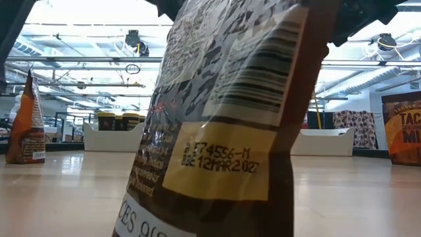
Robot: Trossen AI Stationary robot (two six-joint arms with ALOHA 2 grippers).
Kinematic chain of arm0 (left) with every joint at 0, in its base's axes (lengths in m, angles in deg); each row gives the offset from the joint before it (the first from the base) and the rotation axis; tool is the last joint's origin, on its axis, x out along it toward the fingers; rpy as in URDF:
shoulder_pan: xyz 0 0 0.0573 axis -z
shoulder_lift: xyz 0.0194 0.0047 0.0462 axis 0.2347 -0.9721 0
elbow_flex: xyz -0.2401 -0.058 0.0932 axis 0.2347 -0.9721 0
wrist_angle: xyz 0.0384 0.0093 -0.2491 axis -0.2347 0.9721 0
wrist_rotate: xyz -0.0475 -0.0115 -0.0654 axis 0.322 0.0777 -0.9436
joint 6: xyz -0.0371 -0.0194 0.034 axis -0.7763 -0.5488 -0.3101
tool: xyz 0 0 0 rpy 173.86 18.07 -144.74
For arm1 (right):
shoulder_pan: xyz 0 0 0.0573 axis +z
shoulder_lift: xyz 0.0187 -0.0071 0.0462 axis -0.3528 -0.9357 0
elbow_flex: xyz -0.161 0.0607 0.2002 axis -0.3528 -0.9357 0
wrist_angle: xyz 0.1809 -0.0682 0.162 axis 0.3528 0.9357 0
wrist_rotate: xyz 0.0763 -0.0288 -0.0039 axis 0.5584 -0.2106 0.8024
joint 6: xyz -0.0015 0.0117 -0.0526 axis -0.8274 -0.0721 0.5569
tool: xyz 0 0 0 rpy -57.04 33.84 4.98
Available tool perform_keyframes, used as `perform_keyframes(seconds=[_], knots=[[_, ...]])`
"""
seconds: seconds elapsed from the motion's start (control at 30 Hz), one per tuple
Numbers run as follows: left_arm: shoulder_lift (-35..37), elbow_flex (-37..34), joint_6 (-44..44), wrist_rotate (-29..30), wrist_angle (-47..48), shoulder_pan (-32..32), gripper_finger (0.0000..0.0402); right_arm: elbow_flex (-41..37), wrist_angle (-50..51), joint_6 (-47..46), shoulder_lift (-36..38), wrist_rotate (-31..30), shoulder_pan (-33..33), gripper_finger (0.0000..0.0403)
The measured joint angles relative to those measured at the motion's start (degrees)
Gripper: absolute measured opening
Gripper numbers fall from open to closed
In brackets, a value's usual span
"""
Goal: Sort spices by type
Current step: Put the green seasoning bottle into the black bin
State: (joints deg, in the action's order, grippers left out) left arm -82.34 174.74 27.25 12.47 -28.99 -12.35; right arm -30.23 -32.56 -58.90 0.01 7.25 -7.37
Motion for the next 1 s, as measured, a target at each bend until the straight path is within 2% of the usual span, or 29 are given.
perform_keyframes(seconds=[0.13,0.23,0.4,0.63,1.0], knots=[[-3.8,0.5,0.4,-5.7,-3.8,-4.3,0.0212,0.0,0.0,0.1,0.0,0.0,0.0,0.0302],[-8.3,4.0,1.3,-8.3,-4.1,-6.1,0.0212,0.0,0.0,0.0,0.0,0.0,0.0,0.0302],[-16.3,14.3,4.3,-8.8,-2.1,-7.3,0.0212,0.0,1.1,0.0,0.0,-0.1,0.0,0.0302],[-27.1,29.3,5.9,-8.0,7.4,-9.2,0.0212,0.0,3.8,0.1,0.0,-0.3,0.0,0.0302],[-31.6,31.3,5.9,-7.6,11.1,-10.0,0.0212,0.0,4.7,1.0,0.0,-0.3,0.0,0.0302]])
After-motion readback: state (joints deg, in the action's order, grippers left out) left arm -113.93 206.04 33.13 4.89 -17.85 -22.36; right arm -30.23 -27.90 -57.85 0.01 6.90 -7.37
